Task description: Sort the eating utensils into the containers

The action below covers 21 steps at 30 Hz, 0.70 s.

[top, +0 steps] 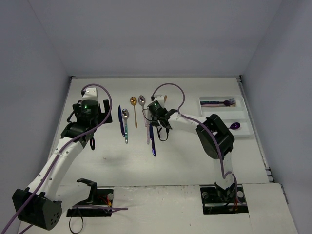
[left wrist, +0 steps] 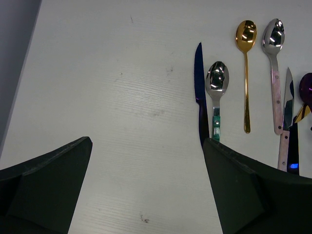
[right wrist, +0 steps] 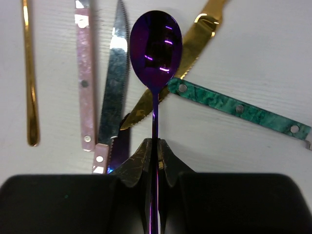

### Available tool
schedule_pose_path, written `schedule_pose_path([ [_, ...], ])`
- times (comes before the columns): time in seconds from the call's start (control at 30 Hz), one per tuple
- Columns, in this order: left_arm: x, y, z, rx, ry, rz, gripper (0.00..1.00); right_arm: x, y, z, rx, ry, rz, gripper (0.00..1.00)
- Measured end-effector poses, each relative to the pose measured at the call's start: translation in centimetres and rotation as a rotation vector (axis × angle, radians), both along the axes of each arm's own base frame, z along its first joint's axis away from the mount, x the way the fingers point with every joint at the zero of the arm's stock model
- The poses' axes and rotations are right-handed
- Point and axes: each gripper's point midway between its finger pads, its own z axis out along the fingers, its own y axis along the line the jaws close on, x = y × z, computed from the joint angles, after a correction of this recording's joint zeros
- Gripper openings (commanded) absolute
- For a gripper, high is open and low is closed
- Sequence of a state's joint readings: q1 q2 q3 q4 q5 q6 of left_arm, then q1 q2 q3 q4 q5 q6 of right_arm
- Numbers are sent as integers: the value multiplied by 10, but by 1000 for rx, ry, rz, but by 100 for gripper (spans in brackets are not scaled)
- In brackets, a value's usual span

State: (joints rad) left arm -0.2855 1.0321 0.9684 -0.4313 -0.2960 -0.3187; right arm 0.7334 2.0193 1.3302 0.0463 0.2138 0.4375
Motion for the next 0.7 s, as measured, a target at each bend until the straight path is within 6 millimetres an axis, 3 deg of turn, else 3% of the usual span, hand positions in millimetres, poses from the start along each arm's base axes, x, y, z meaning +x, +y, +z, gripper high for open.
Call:
schedule_pose_path([
  [0.33,0,0,0,0,0,0,97,11,33,28,87,-57,110,0],
  [0.43,0,0,0,0,0,0,97,15,33,36,89,-84,105,0],
  [0.57,0,0,0,0,0,0,97,16,5,53,83,-135,-8,0],
  [0.7,0,0,0,0,1,0,97,18,-66,79,130,-185,-238,0],
])
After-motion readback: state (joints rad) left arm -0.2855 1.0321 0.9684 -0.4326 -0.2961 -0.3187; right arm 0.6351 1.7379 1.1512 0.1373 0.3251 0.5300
